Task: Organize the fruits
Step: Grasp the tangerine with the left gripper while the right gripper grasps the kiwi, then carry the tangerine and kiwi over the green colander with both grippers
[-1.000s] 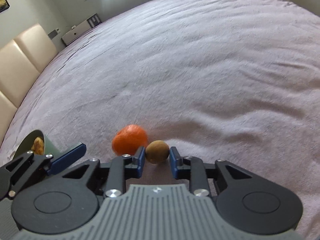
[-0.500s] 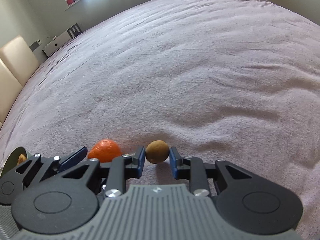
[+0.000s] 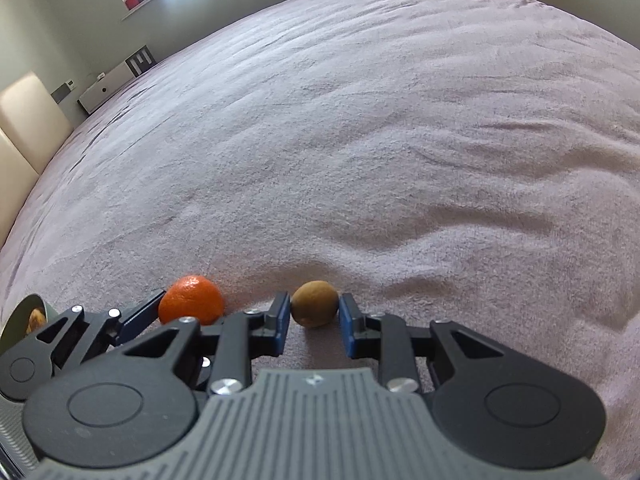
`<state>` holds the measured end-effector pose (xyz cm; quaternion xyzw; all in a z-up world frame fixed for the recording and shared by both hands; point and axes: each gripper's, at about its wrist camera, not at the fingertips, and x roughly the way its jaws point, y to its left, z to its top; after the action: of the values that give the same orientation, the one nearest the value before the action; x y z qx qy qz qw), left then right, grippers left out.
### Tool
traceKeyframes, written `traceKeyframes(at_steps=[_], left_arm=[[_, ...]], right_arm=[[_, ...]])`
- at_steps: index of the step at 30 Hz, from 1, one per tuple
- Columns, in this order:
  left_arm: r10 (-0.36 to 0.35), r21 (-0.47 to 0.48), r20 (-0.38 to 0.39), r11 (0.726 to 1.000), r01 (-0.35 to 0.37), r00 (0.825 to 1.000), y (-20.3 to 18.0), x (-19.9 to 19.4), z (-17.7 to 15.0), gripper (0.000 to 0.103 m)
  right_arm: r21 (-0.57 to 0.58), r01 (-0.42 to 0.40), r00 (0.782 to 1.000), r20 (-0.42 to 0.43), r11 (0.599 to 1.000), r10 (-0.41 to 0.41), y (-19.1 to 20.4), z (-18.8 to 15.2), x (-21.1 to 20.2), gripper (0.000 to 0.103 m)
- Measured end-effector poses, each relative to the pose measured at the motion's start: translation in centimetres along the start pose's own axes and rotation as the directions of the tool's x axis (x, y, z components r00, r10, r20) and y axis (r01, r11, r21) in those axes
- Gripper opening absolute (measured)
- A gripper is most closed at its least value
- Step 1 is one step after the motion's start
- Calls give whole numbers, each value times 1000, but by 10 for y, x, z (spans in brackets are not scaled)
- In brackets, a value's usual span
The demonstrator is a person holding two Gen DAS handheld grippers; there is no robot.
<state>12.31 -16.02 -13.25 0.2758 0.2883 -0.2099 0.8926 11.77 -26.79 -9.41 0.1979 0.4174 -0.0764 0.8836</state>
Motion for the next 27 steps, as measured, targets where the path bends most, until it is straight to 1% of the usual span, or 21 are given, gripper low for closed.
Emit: traceKeyframes(at_steps=[5, 10, 13, 16, 20, 27], left_arm=[[-28, -107, -11, 994, 27, 1000, 12, -10, 4, 47], [-23, -185, -13, 983, 20, 1000, 25, -30, 13, 47], [-25, -212, -4, 977, 23, 1000, 35, -44, 17, 47], [-23, -240, -5, 971, 21, 1000, 44, -59, 20, 47], [-26, -300, -14, 954, 21, 1000, 62, -75, 21, 47], [10, -363, -6, 932, -12, 1000, 90, -115, 19, 47]], right_arm=[[-12, 0, 1000, 9, 1000, 1, 3, 2, -4, 23], [-8, 5, 1000, 29, 1000, -5, 7, 7, -17, 23], [-7, -3, 999, 40, 1000, 3, 12, 7, -27, 23], [-17, -22, 998, 53, 1000, 22, 19, 7, -37, 23], [-42, -49, 996, 67, 998, 51, 33, 4, -54, 23], [-85, -89, 992, 84, 992, 96, 59, -2, -81, 23]])
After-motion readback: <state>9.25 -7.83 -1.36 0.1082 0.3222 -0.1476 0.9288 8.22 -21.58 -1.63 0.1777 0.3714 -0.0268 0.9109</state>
